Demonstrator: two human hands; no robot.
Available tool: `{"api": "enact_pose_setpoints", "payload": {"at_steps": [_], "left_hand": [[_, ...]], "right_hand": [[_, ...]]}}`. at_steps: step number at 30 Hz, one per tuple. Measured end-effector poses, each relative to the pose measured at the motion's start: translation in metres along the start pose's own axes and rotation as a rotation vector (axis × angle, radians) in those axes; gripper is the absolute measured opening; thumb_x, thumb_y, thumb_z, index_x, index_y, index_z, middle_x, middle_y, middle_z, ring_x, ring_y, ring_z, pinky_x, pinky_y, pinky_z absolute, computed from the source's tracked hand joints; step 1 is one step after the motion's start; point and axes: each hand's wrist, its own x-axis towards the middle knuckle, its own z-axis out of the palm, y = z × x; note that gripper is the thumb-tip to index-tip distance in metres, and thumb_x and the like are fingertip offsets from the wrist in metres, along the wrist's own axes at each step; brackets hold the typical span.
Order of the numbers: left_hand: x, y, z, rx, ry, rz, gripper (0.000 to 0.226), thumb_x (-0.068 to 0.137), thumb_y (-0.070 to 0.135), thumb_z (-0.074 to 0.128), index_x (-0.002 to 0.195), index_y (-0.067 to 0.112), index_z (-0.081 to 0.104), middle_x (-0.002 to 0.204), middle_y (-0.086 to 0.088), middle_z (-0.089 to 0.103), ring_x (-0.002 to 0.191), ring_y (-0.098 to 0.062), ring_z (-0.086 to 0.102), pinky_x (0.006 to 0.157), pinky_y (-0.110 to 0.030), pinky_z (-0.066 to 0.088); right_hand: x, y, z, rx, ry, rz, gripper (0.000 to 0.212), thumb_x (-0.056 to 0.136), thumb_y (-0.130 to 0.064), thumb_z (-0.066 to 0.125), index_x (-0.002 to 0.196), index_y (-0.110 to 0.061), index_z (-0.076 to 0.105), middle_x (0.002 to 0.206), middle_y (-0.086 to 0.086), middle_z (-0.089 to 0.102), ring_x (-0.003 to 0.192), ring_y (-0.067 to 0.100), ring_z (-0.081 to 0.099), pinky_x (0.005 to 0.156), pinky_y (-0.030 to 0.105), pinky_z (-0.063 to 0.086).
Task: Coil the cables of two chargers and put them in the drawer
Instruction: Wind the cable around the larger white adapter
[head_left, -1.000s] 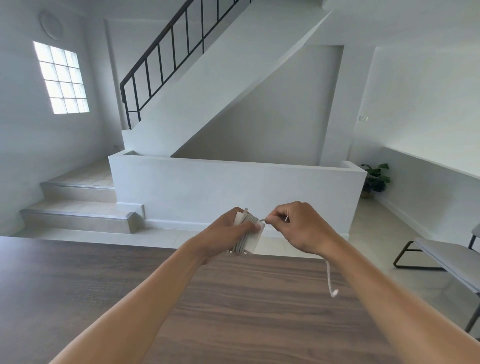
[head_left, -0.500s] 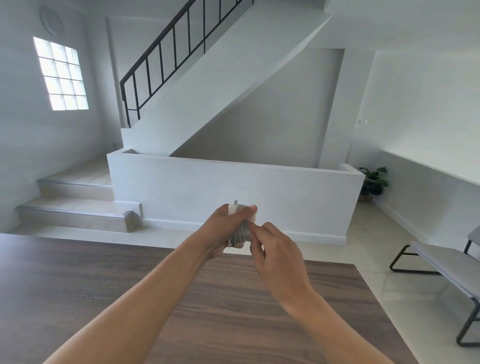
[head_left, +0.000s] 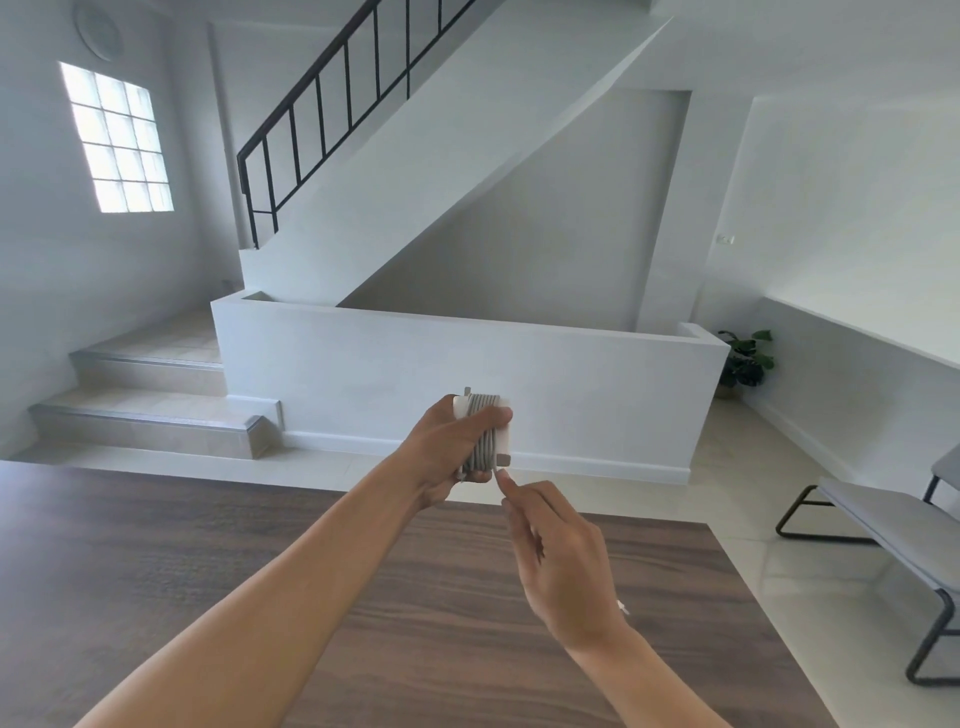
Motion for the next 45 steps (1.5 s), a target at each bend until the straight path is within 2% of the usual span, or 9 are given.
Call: {"api": "enact_pose_setpoints", "payload": {"at_steps": [6, 8, 14, 20, 27, 32, 36, 39, 45], "left_hand": [[-0.005, 0.003, 0.001, -0.041, -0.143, 0.001, 0.014, 0.091, 0.013, 0.063, 0.101, 0.007, 0.054, 0.074, -0.007, 0.056, 0.055, -0.018, 0.058, 0.050, -0.030, 0.038], [-0.007, 0.003, 0.000, 0.013, -0.197, 0.018, 0.019, 0.089, 0.014, 0.065, 0.100, 0.007, 0.052, 0.072, -0.006, 0.054, 0.055, -0.018, 0.056, 0.049, -0.029, 0.037], [-0.008, 0.002, -0.011, 0.268, -0.248, 0.031, 0.032, 0.079, 0.025, 0.072, 0.101, 0.011, 0.053, 0.080, -0.006, 0.056, 0.068, -0.019, 0.056, 0.052, -0.030, 0.043], [-0.009, -0.001, -0.020, 0.342, -0.340, -0.008, 0.036, 0.087, 0.020, 0.069, 0.114, 0.005, 0.049, 0.103, -0.025, 0.066, 0.081, -0.030, 0.065, 0.063, -0.035, 0.047], [-0.002, -0.006, -0.019, 0.417, -0.222, 0.024, 0.040, 0.081, 0.035, 0.074, 0.108, 0.015, 0.051, 0.087, -0.006, 0.058, 0.071, -0.020, 0.060, 0.059, -0.032, 0.046], [0.004, -0.012, -0.021, 0.397, -0.150, 0.041, 0.038, 0.083, 0.032, 0.072, 0.108, 0.014, 0.049, 0.087, -0.004, 0.058, 0.070, -0.018, 0.058, 0.056, -0.032, 0.045], [0.004, -0.016, -0.022, 0.433, -0.145, 0.035, 0.048, 0.079, 0.045, 0.072, 0.109, 0.016, 0.049, 0.090, -0.005, 0.059, 0.076, -0.020, 0.059, 0.062, -0.037, 0.048], [0.005, -0.016, -0.018, 0.371, -0.162, 0.073, 0.034, 0.084, 0.042, 0.072, 0.091, 0.013, 0.054, 0.080, -0.009, 0.054, 0.066, -0.021, 0.057, 0.059, -0.037, 0.043], [0.007, -0.021, -0.014, 0.193, -0.102, -0.002, 0.021, 0.091, 0.030, 0.067, 0.099, 0.012, 0.059, 0.082, -0.009, 0.057, 0.063, -0.019, 0.060, 0.055, -0.031, 0.040]], "right_hand": [[0.010, 0.014, -0.006, 0.208, -0.113, 0.328, 0.017, 0.096, -0.026, 0.056, 0.105, -0.026, 0.070, 0.082, -0.018, 0.067, 0.066, 0.003, 0.058, 0.060, 0.010, 0.040], [0.025, 0.022, -0.013, 0.195, -0.160, 0.409, 0.014, 0.094, -0.028, 0.059, 0.098, -0.024, 0.071, 0.066, -0.025, 0.063, 0.062, -0.003, 0.056, 0.057, 0.009, 0.037], [0.074, 0.034, -0.039, 0.077, -0.367, 0.383, 0.013, 0.092, -0.031, 0.062, 0.084, -0.025, 0.071, 0.061, -0.015, 0.060, 0.054, -0.002, 0.050, 0.055, 0.012, 0.036], [0.100, 0.022, -0.048, 0.012, -0.552, 0.382, 0.016, 0.092, -0.030, 0.062, 0.083, -0.021, 0.073, 0.065, -0.012, 0.061, 0.054, -0.004, 0.052, 0.056, 0.015, 0.038], [0.099, 0.005, -0.043, 0.020, -0.474, 0.500, 0.027, 0.094, -0.027, 0.057, 0.068, -0.020, 0.065, 0.062, -0.005, 0.062, 0.044, 0.003, 0.053, 0.053, 0.022, 0.044], [0.095, -0.004, -0.038, 0.175, -0.404, 0.626, 0.026, 0.095, -0.019, 0.053, 0.080, -0.007, 0.070, 0.055, -0.004, 0.061, 0.039, 0.004, 0.055, 0.043, 0.010, 0.041], [0.099, -0.006, -0.037, 0.378, -0.326, 0.755, 0.021, 0.094, -0.014, 0.055, 0.087, -0.006, 0.073, 0.066, 0.002, 0.064, 0.043, 0.008, 0.055, 0.055, 0.018, 0.052], [0.095, -0.009, -0.033, 0.508, -0.268, 0.821, 0.019, 0.094, -0.012, 0.056, 0.088, -0.007, 0.074, 0.070, 0.001, 0.067, 0.051, 0.012, 0.058, 0.068, 0.033, 0.057], [0.082, -0.009, -0.030, 0.568, -0.250, 0.825, 0.023, 0.095, -0.012, 0.056, 0.083, -0.023, 0.072, 0.075, -0.002, 0.069, 0.066, 0.006, 0.062, 0.066, 0.023, 0.054]]}}
